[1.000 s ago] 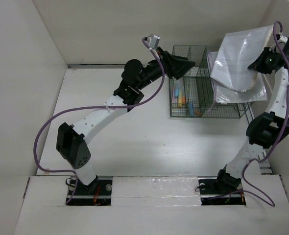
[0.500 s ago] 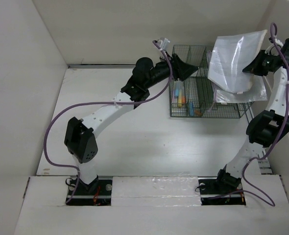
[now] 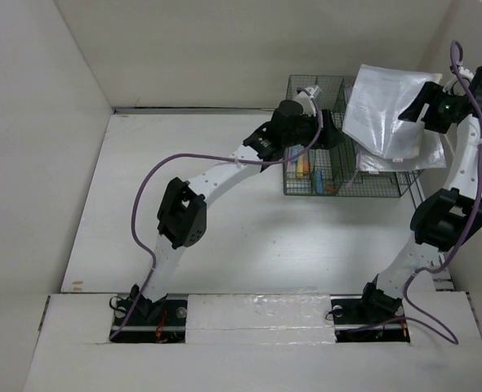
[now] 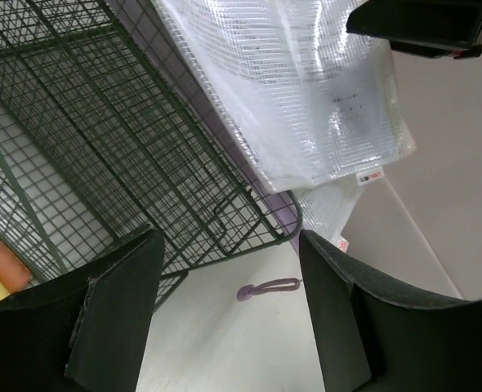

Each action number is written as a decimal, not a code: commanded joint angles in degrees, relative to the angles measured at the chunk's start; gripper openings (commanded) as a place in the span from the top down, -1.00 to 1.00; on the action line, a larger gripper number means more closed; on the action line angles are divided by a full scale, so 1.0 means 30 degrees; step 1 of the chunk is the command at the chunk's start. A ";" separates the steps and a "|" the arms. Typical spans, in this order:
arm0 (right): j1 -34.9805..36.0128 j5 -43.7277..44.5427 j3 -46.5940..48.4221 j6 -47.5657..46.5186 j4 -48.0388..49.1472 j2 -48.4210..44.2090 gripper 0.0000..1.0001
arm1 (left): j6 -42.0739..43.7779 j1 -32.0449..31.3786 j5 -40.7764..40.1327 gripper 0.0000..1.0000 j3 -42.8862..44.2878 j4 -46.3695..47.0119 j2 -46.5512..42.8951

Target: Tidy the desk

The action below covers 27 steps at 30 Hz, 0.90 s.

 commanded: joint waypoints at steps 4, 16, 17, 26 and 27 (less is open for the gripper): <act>-0.0109 0.2938 -0.0491 0.1472 0.2545 -0.3596 -0.56 | -0.0675 -0.0106 0.0398 -0.26 0.2009 0.1033 -0.0983; -0.1427 0.4438 -1.1916 0.5223 1.1567 -1.2388 -0.72 | -0.2818 -0.0106 0.0051 -0.20 -0.2077 0.6172 -0.1454; -0.1253 0.4321 -1.2907 0.5457 1.1981 -1.3003 -0.72 | -0.2758 -0.0106 -0.0095 -0.19 -0.1543 0.5585 -0.1162; 0.1295 0.4027 -1.6663 0.5314 1.3713 -1.6932 -0.63 | -0.4191 -0.0106 0.1018 -0.11 -0.3086 0.9060 -0.0572; 0.1298 0.3882 -1.7538 0.5255 1.4004 -1.7080 -0.62 | -0.4367 -0.0106 0.0872 -0.10 -0.3351 0.9558 -0.0689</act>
